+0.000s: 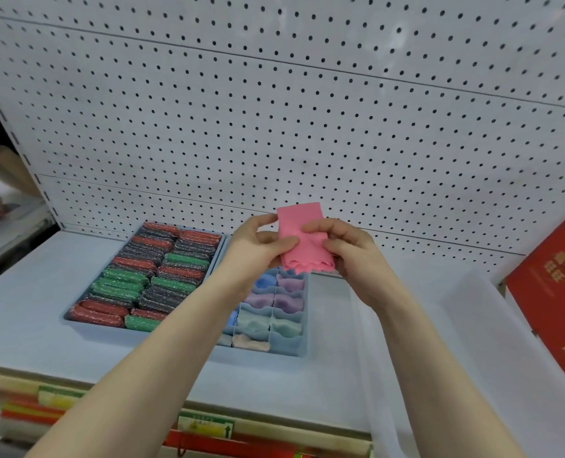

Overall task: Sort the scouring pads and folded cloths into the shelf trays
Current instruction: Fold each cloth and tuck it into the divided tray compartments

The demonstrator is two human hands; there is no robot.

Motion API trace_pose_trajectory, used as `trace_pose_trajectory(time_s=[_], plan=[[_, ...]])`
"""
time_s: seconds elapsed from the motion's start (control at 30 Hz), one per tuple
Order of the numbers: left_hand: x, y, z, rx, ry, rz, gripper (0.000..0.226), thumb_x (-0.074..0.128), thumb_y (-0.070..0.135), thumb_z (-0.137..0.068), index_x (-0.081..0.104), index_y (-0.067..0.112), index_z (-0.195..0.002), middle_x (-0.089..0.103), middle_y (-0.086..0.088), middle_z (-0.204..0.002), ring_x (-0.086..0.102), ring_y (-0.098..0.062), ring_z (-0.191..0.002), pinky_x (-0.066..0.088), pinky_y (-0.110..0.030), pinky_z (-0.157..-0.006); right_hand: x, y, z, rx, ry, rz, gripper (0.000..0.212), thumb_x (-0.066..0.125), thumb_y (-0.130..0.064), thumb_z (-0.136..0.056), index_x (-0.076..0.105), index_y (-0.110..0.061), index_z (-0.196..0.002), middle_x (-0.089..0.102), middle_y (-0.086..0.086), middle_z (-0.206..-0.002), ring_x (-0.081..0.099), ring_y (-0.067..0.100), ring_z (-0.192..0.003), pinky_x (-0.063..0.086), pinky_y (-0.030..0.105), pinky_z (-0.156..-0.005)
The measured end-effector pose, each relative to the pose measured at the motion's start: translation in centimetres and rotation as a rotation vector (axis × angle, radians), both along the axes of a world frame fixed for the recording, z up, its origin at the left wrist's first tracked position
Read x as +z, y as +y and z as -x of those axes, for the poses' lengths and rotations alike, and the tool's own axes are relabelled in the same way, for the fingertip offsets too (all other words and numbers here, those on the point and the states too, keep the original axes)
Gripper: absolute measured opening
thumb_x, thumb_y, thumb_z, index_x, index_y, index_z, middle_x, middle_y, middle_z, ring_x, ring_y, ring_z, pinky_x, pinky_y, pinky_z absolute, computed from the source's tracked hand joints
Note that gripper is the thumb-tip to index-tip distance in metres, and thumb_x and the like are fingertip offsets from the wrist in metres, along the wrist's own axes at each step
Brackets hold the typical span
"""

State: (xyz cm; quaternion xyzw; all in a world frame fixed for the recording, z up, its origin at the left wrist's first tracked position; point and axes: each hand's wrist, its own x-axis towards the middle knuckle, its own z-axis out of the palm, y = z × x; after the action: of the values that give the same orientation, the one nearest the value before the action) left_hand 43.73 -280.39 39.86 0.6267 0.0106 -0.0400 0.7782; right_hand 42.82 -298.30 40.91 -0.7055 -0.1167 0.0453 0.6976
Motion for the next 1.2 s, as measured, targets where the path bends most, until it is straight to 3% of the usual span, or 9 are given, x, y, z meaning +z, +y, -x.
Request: trace_pose_trajectory(time_s=[0.13, 0.27, 0.43, 0.57, 0.73, 0.83, 0.93, 1.07, 1.2], plan=[[0.2, 0.9, -0.5, 0.038, 0.067, 0.034, 0.042, 0.071, 0.006, -0.086, 0.052, 0.019, -0.121, 0.073, -0.007, -0.096, 0.069, -0.011, -0.063, 0.053, -0.021, -0.059, 0.0, -1.5, 0.4, 0.226, -0.085, 0.063, 0.055, 0.042, 0.023, -0.084, 0.064, -0.015, -0.119, 0.069, 0.011, -0.113, 0.067, 0.019, -0.098, 0.052, 0.02, -0.079], [0.3, 0.7, 0.0, -0.052, 0.033, 0.032, 0.018, 0.06, 0.011, -0.095, 0.066, 0.018, -0.11, 0.07, -0.008, -0.085, 0.067, -0.014, -0.06, 0.055, -0.021, -0.061, -0.2, -0.6, 0.1, -0.106, -0.316, 0.296, 0.028, 0.073, -0.002, -0.084, 0.073, -0.023, -0.102, 0.053, 0.008, -0.112, 0.06, 0.013, -0.096, 0.05, 0.019, -0.08], [-0.1, 0.3, 0.8, -0.076, -0.087, -0.286, 0.033, 0.053, 0.053, -0.094, 0.068, 0.025, -0.086, 0.063, 0.01, -0.079, 0.056, -0.006, -0.059, 0.051, -0.023, -0.056, -0.1, -0.4, -0.4, -0.235, -0.203, 0.208, 0.009, 0.065, -0.015, -0.093, 0.073, -0.013, -0.098, 0.067, 0.013, -0.09, 0.059, 0.015, -0.076, 0.048, 0.03, -0.07], [-0.9, 0.3, 0.9, -0.055, -0.248, -0.357, 0.008, 0.068, 0.027, -0.09, 0.068, 0.029, -0.098, 0.068, 0.006, -0.104, 0.067, -0.01, -0.086, 0.056, -0.028, -0.077, -0.3, -0.3, 0.3, -0.068, -0.072, 0.065, 0.017, 0.059, -0.014, -0.098, 0.069, -0.017, -0.111, 0.072, 0.008, -0.078, 0.069, 0.016, -0.07, 0.054, 0.027, -0.059], [-1.7, 1.0, 1.5, -0.062, -0.199, -0.107, 0.025, 0.058, -0.002, -0.09, 0.067, 0.022, -0.084, 0.068, 0.007, -0.081, 0.062, -0.009, -0.064, 0.05, -0.021, -0.053, -1.3, 0.0, 0.9, 0.033, -0.032, -0.015, 0.029, 0.054, 0.002, -0.096, 0.073, -0.02, -0.09, 0.071, 0.002, -0.089, 0.063, 0.016, -0.08, 0.054, 0.026, -0.07], [-2.1, 1.6, 1.9, -0.082, -0.038, 0.028, 0.022, 0.05, 0.008, -0.095, 0.066, 0.023, -0.093, 0.066, 0.002, -0.081, 0.057, -0.014, -0.058, 0.046, -0.021, -0.053, -2.4, 0.9, 1.4, -0.017, -0.024, -0.013, 0.036, 0.051, 0.009, -0.094, 0.069, -0.017, -0.077, 0.067, -0.001, -0.078, 0.056, 0.011, -0.069, 0.047, 0.019, -0.061], [-3.1, 2.5, 2.6, -0.197, 0.132, -0.048, 0.026, 0.055, 0.04, -0.096, 0.061, 0.025, -0.116, 0.071, -0.003, -0.106, 0.071, -0.024, -0.08, 0.054, -0.033, -0.067, -3.5, 2.0, 1.8, -0.049, -0.093, 0.077, 0.041, 0.045, 0.015, -0.093, 0.068, -0.015, -0.076, 0.067, -0.005, -0.076, 0.057, 0.012, -0.073, 0.048, 0.028, -0.07], [-4.7, 3.3, 3.6, -0.178, 0.077, -0.106, 0.016, 0.063, 0.014, -0.093, 0.065, 0.013, -0.109, 0.071, -0.007, -0.101, 0.069, -0.018, -0.084, 0.059, -0.03, -0.067, -4.5, 3.4, 2.7, -0.068, -0.077, 0.178, 0.048, 0.037, 0.017, -0.088, 0.073, -0.014, -0.077, 0.068, 0.013, -0.091, 0.06, 0.025, -0.082, 0.052, 0.041, -0.074], [-5.7, 4.3, 3.5, -0.119, -0.003, -0.142, 0.019, 0.065, 0.005, -0.09, 0.064, 0.017, -0.105, 0.067, -0.004, -0.095, 0.065, -0.008, -0.076, 0.054, -0.022, -0.058, -5.2, 3.9, 3.5, -0.042, 0.16, 0.047, 0.033, 0.046, -0.011, -0.095, 0.071, -0.027, -0.108, 0.068, 0.009, -0.102, 0.069, 0.022, -0.082, 0.057, 0.034, -0.067]])
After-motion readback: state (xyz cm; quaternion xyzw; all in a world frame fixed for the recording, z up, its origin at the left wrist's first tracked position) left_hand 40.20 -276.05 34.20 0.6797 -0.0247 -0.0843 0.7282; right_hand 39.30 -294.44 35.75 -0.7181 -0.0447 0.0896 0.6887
